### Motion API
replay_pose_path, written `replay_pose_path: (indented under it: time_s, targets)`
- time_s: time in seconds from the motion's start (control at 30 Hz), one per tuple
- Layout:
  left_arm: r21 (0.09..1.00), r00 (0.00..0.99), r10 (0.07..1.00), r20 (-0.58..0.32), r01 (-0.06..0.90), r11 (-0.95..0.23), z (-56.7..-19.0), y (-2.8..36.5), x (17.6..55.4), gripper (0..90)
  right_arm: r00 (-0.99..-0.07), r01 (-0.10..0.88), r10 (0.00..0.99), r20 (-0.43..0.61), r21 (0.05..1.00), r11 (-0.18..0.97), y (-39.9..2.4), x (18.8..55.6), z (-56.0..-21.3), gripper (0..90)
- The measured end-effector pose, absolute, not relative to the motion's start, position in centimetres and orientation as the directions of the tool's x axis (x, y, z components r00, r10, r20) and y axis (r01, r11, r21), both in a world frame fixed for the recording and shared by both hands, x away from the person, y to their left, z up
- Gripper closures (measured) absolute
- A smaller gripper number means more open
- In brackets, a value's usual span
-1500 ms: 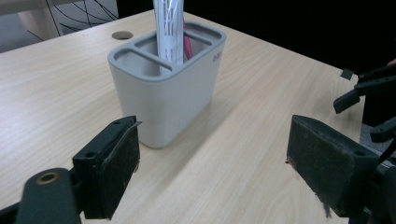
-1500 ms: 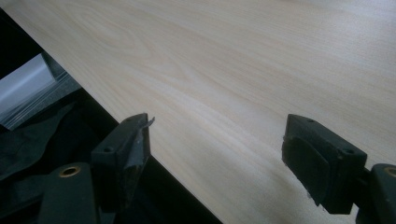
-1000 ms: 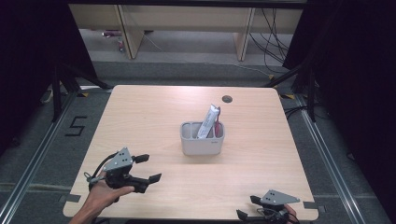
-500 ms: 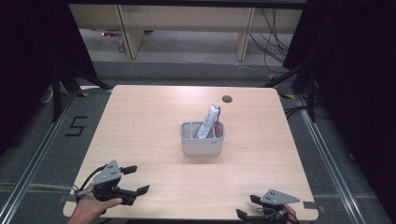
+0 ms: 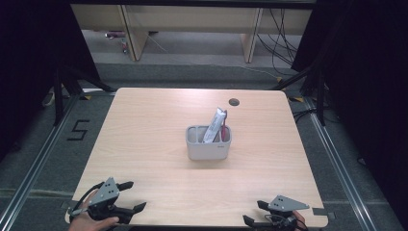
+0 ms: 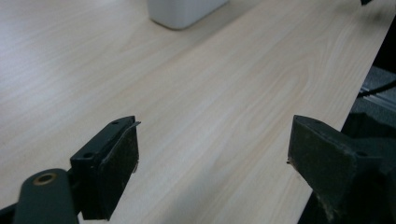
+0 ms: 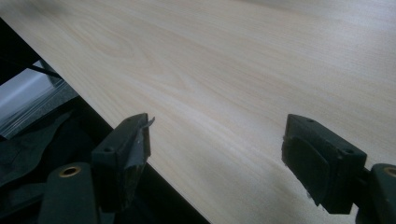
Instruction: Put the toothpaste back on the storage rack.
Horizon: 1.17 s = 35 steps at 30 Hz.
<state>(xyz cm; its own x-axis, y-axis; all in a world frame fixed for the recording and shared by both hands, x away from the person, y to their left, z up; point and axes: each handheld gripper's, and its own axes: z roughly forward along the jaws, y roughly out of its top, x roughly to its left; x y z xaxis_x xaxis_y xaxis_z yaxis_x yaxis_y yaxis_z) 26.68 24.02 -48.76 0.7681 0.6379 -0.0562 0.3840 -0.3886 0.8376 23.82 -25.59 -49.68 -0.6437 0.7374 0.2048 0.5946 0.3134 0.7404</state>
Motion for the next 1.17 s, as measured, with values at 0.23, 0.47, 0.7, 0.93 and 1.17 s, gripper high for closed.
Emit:
replay_pose_path:
  time_s: [0.23,0.47,0.7,0.93,1.17]
  targets:
    - [0.813,0.769,0.639,-0.006,0.376,-0.445,-49.3,24.2,25.4,15.8,-0.644,0.592,0.740,0.196,0.740,0.320,-25.6,23.8,-49.6,24.3]
    - [0.755,0.765,0.632,0.124,0.341,-0.560,-49.7,24.6,24.1,16.6,-0.641,0.611,0.732,0.231,0.731,0.304,-25.2,23.6,-49.7,24.2]
    - [0.701,0.796,0.588,0.145,0.336,-0.629,-50.2,25.3,23.1,16.5,-0.651,0.587,0.735,0.191,0.740,0.328,-25.3,23.7,-49.7,24.3]
    - [0.710,0.792,0.596,0.136,0.341,-0.616,-50.4,25.2,23.0,16.5,-0.655,0.584,0.732,0.188,0.740,0.333,-25.3,23.7,-49.7,24.3]
    - [0.710,0.789,0.600,0.131,0.348,-0.612,-50.3,25.4,23.1,16.5,-0.650,0.592,0.734,0.199,0.738,0.324,-25.3,23.6,-49.6,24.2]
